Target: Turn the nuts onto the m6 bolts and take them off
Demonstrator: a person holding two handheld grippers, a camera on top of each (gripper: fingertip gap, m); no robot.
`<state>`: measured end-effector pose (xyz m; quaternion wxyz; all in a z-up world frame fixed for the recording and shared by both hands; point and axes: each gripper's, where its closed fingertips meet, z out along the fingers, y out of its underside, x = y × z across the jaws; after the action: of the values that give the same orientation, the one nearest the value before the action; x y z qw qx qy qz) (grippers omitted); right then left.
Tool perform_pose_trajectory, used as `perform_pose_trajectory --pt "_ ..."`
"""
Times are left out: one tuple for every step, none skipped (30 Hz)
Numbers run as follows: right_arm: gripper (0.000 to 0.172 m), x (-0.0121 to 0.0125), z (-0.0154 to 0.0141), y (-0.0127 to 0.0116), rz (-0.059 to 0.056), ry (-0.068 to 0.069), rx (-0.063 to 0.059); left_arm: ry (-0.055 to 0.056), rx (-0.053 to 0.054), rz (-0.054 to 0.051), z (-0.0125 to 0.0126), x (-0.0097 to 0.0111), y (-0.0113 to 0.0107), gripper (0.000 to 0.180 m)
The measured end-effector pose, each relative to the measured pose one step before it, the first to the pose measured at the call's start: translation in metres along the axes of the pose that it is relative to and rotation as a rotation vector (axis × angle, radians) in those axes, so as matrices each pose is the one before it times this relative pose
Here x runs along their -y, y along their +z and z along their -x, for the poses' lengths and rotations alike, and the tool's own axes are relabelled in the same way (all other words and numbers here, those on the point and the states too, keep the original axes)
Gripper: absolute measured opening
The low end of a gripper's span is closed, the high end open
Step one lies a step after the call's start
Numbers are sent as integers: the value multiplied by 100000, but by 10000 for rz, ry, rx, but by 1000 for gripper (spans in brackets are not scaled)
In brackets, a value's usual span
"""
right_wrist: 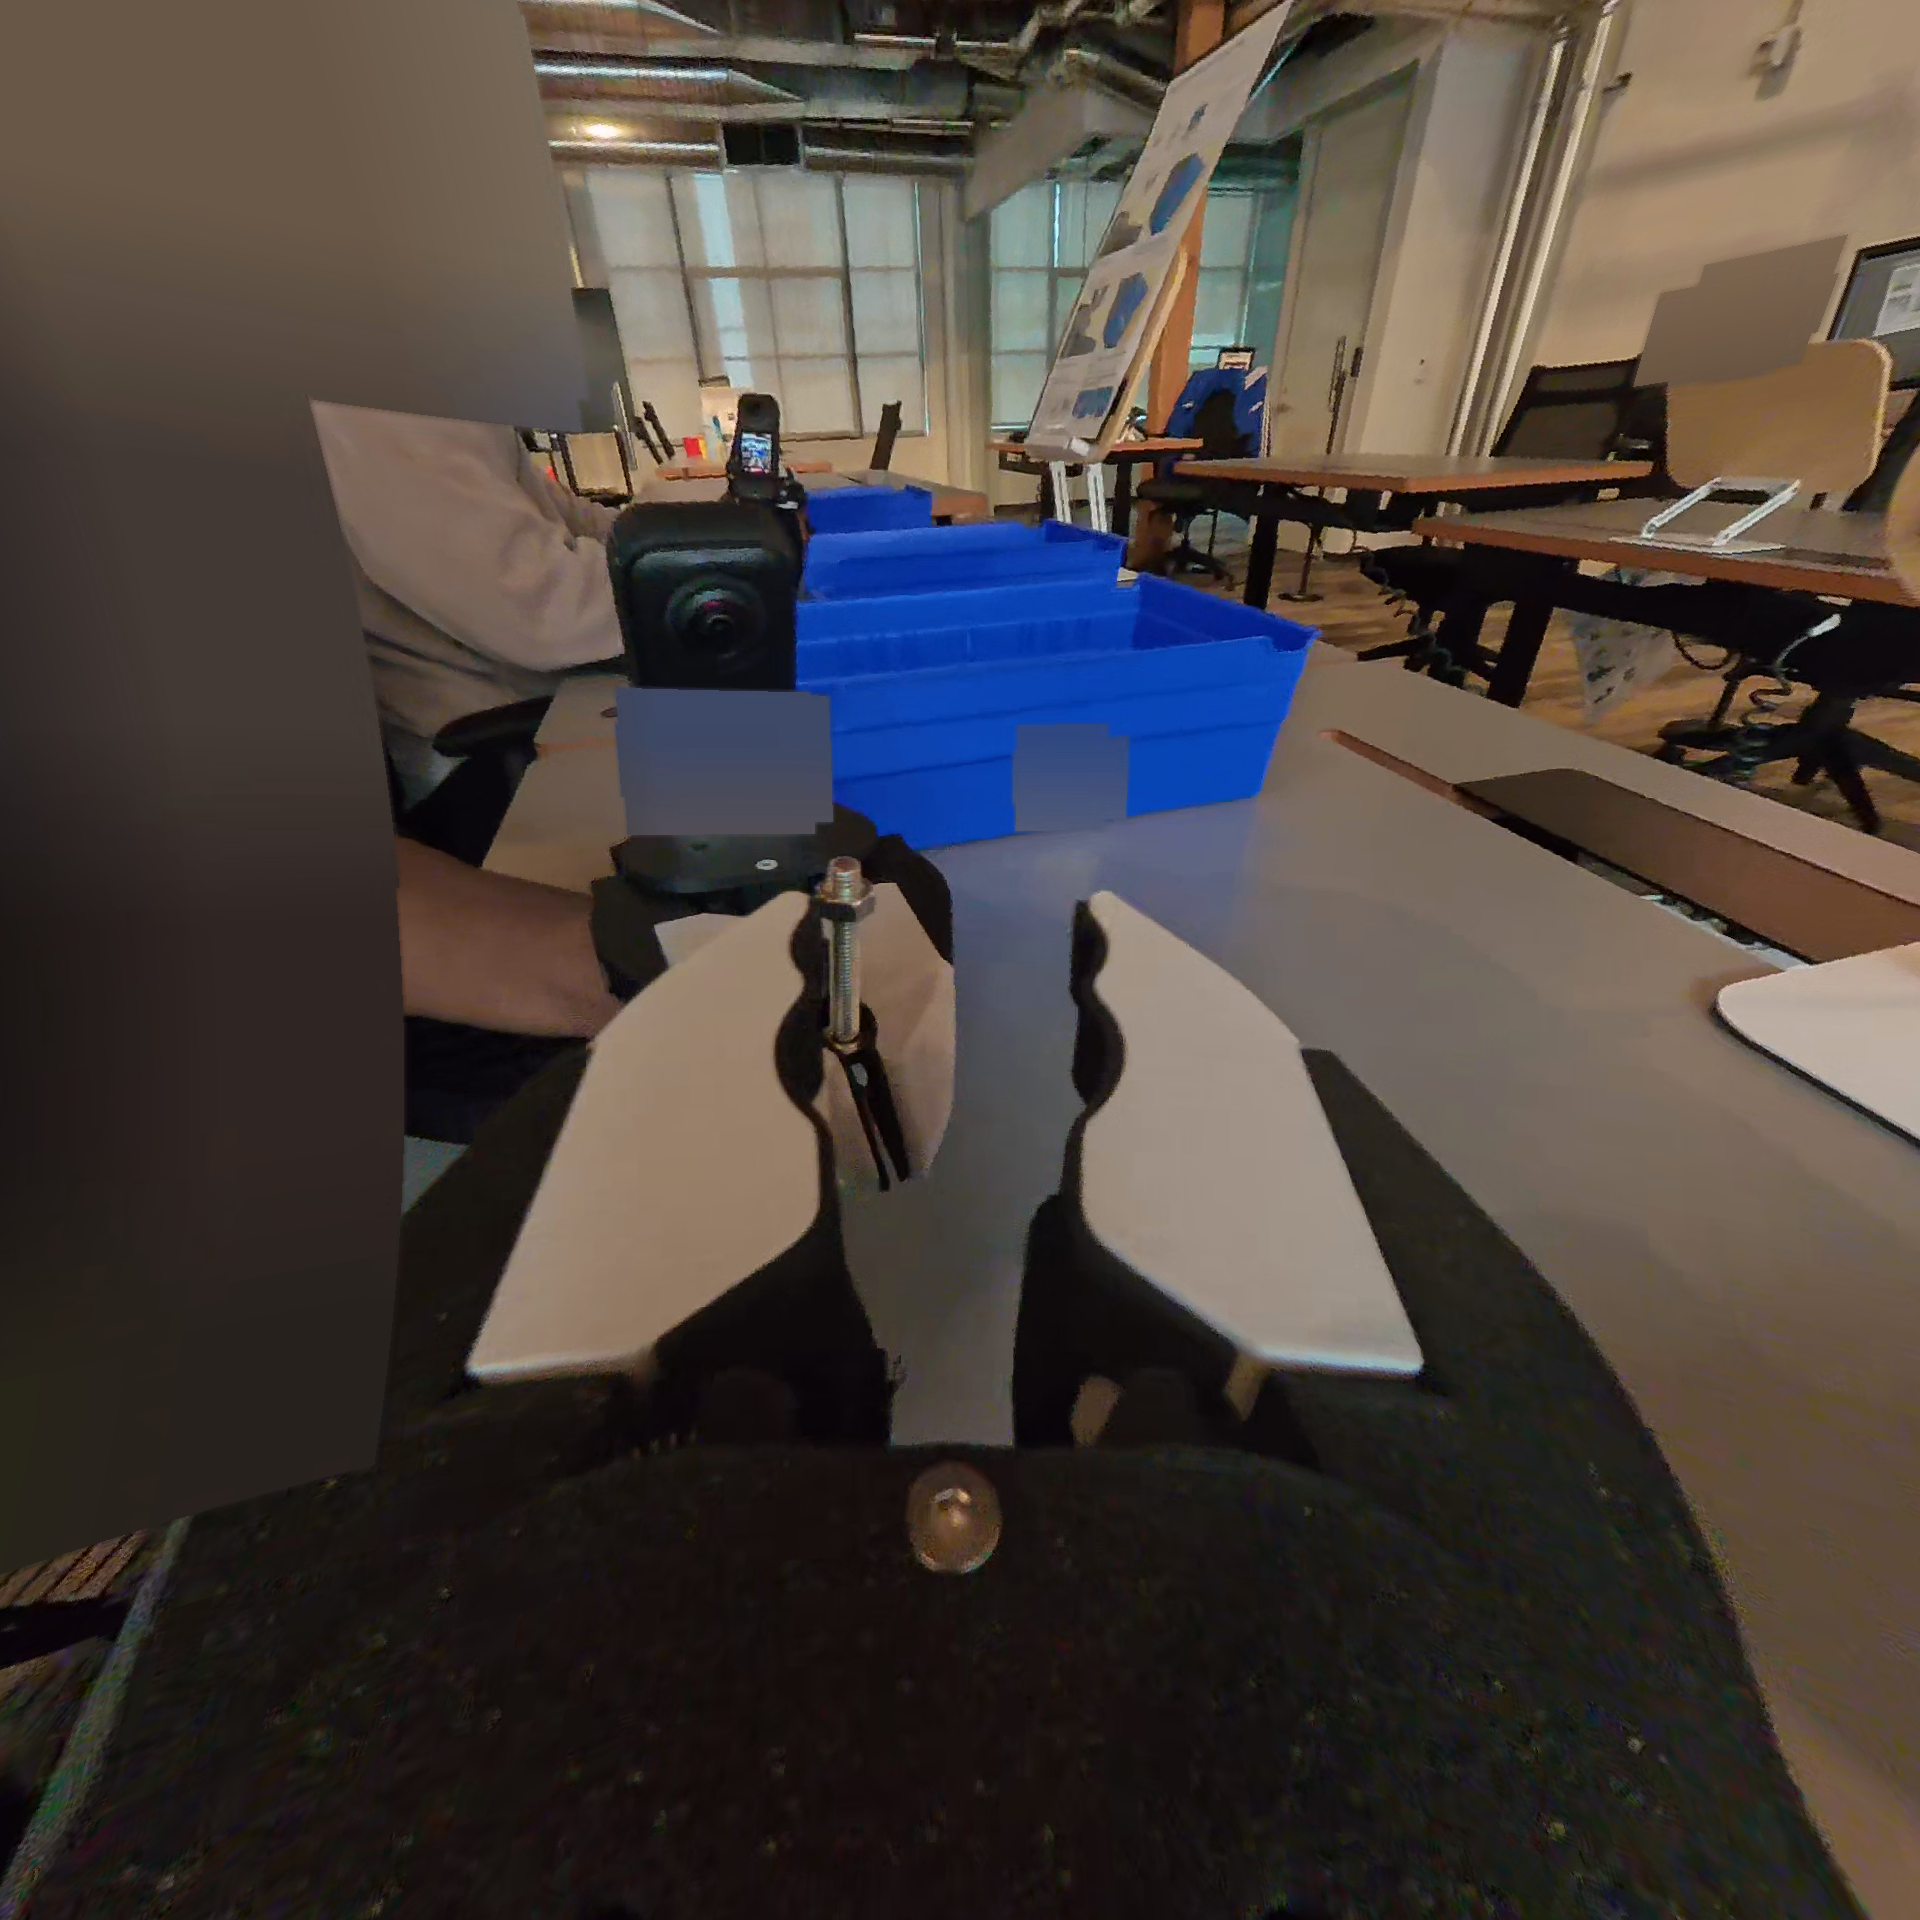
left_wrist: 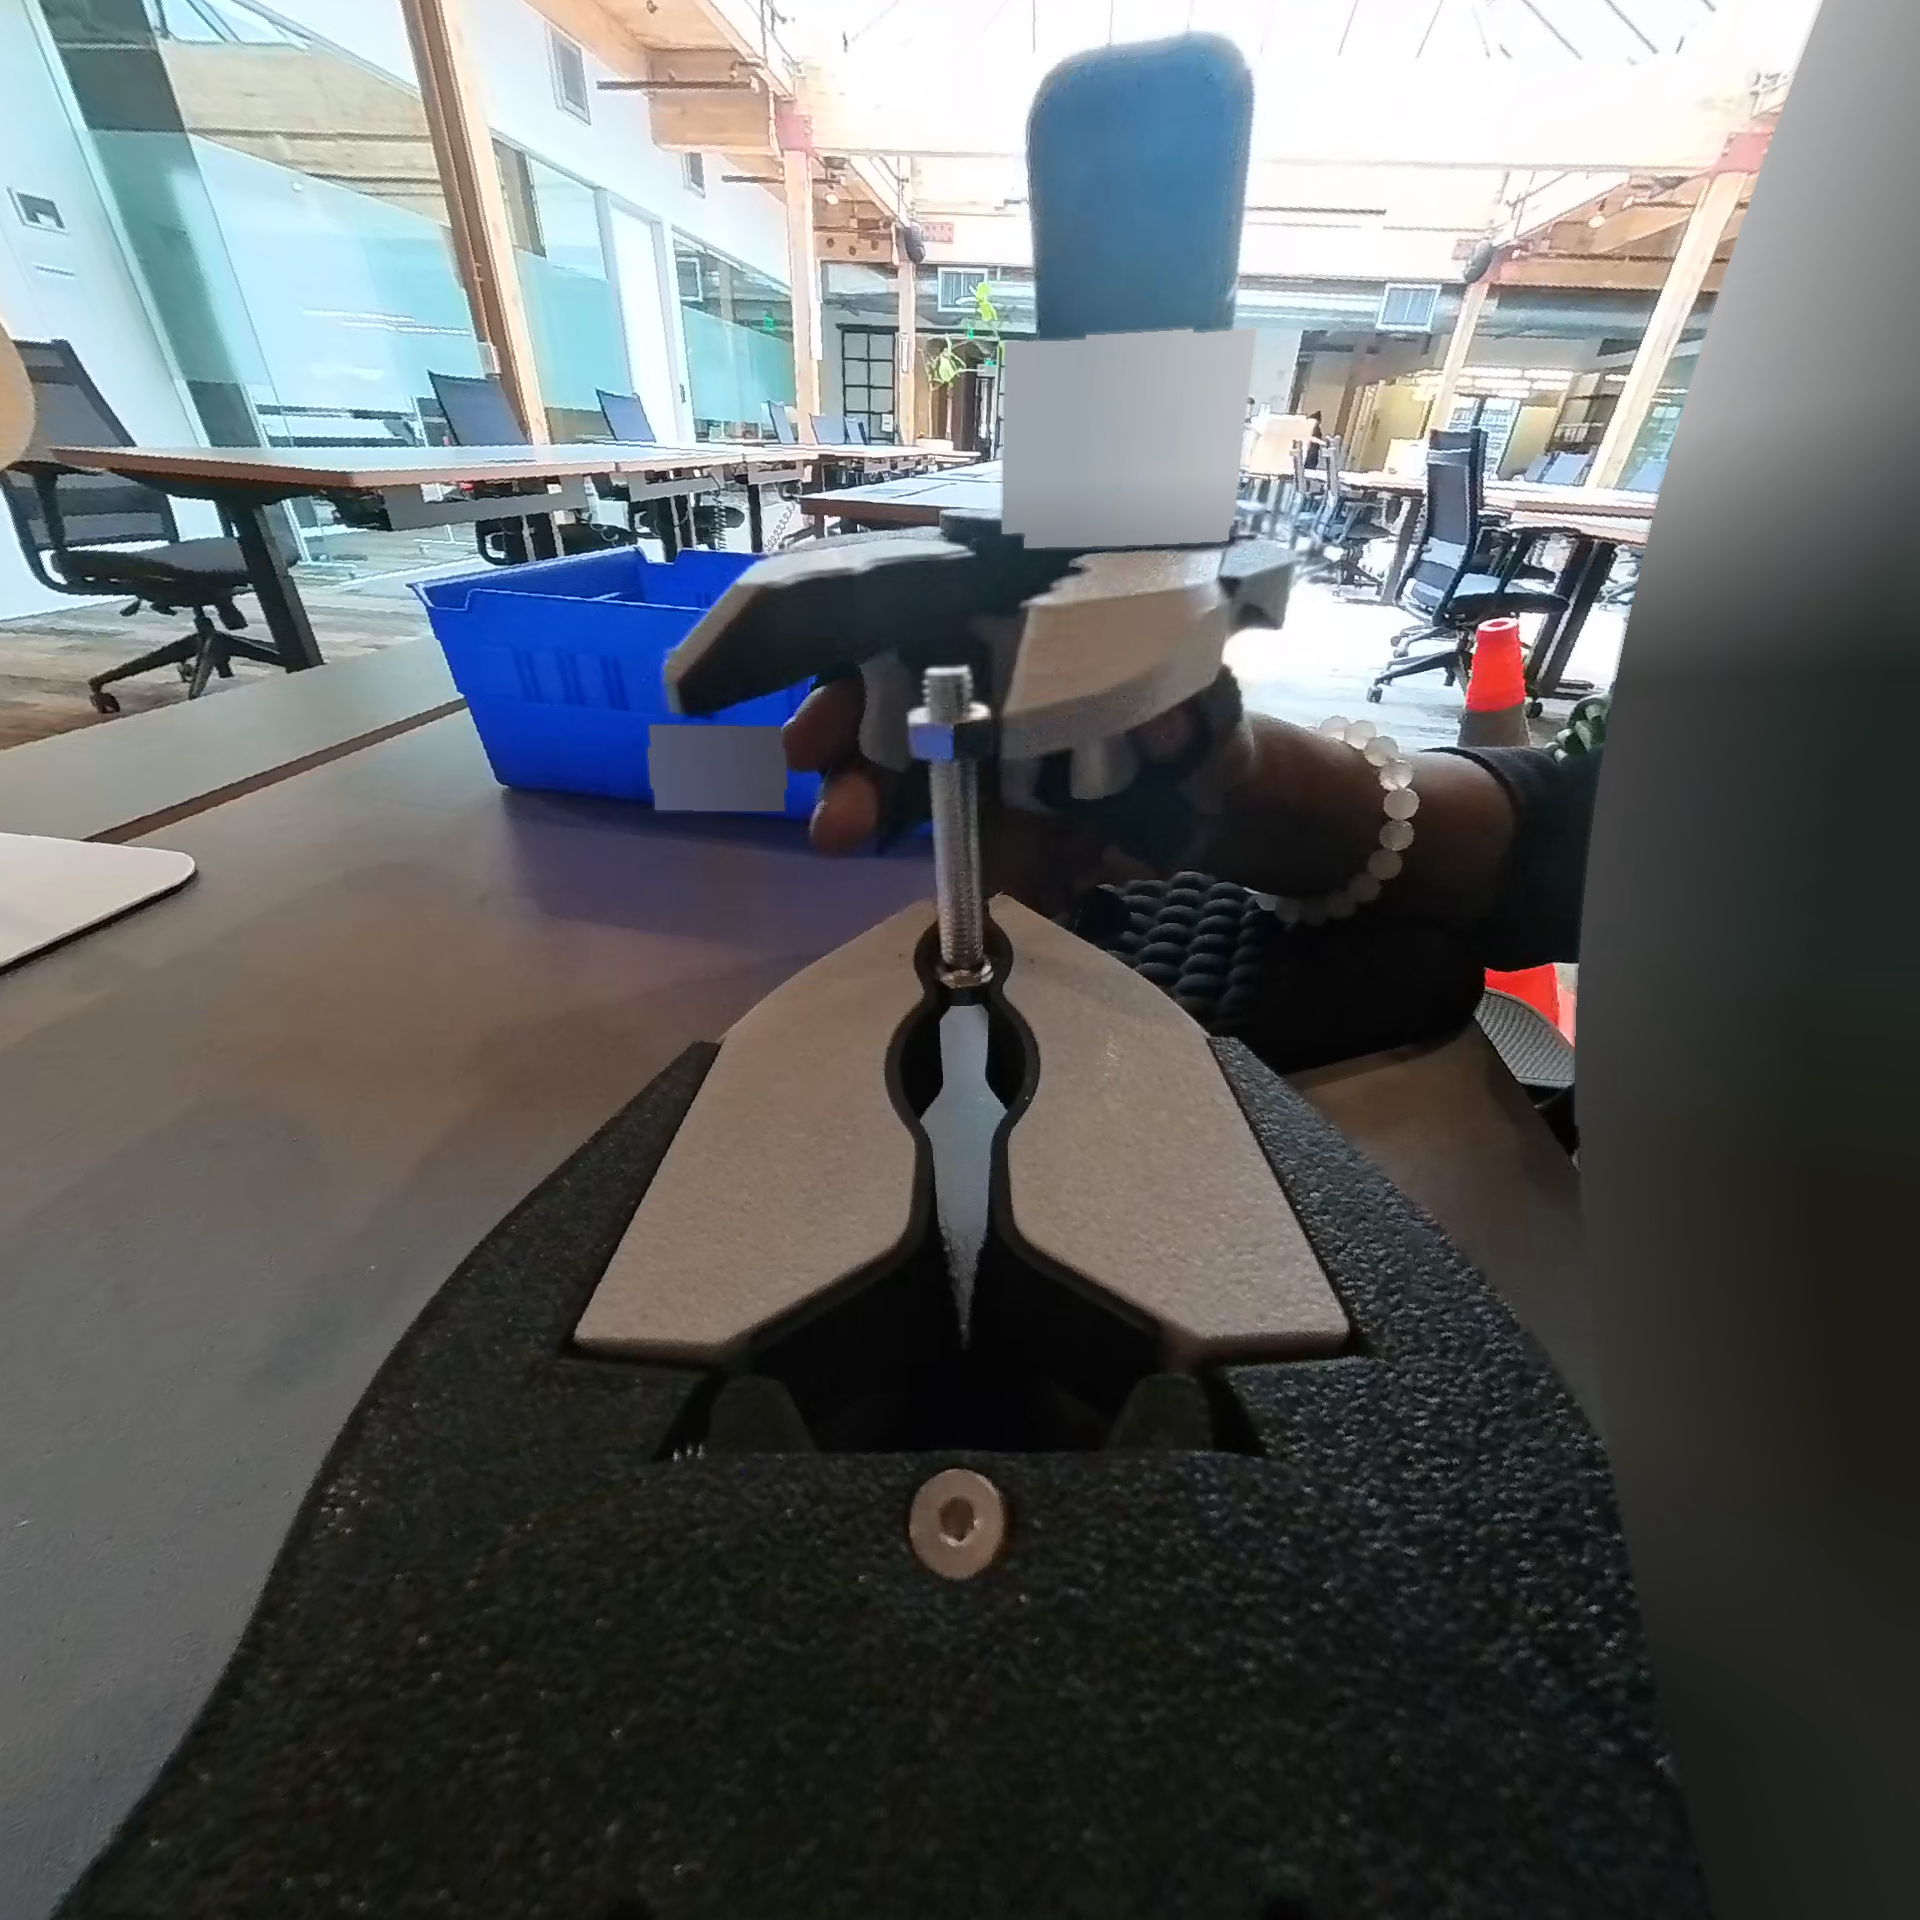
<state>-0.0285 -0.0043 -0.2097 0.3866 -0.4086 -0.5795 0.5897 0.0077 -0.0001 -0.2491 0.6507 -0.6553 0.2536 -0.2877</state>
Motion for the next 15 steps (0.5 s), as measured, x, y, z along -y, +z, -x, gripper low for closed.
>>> perform_pose_trajectory --pt "35 73 -255 -205 -66 113 -61 -49 8 -42 60 49 -41 3" --pt "31 268 -335 -253 -203 122 -94 -48 1 -40 45 47 -35 3" --pt "31 248 -54 -171 -152 116 68 -11 4 1 25 0 -1 3" --pt "34 93 74 -17 -36 61 66 18 -2 27 -18 -38 23 3" --pt "41 -93 135 120 58 -42 19 23 -4 31 -32 -33 35 3" --pt "47 -206 263 219 128 -111 54 14 -1 17 -13 -24 9 3" --pt "53 -215 249 229 148 -106 40 1 -1 2 -8 -3 5 3" --pt "53 -153 91 145 102 -87 -29 -2 -5 0 -1 1 -7 3" --pt "47 -34 -141 -8 18 -51 -112 7 -4 0 -14 -1 0 3" --pt "42 103 -143 -140 -76 42 -26 -19 26 -19 41 27 -22 3" --pt "32 197 -369 -252 -157 130 -123 -31 -7 -31 19 34 -27 3" --pt "30 306 -184 -248 -208 144 20 -7 0 -3 2 4 -5 3" --pt "31 156 -5 -122 -80 130 94 13 11 23 3 -32 19 3" --pt "36 -31 95 37 29 17 56 10 0 22 -14 -30 20 3" --pt "42 -172 146 166 104 -91 6 -1 0 5 -2 -7 -4 3"
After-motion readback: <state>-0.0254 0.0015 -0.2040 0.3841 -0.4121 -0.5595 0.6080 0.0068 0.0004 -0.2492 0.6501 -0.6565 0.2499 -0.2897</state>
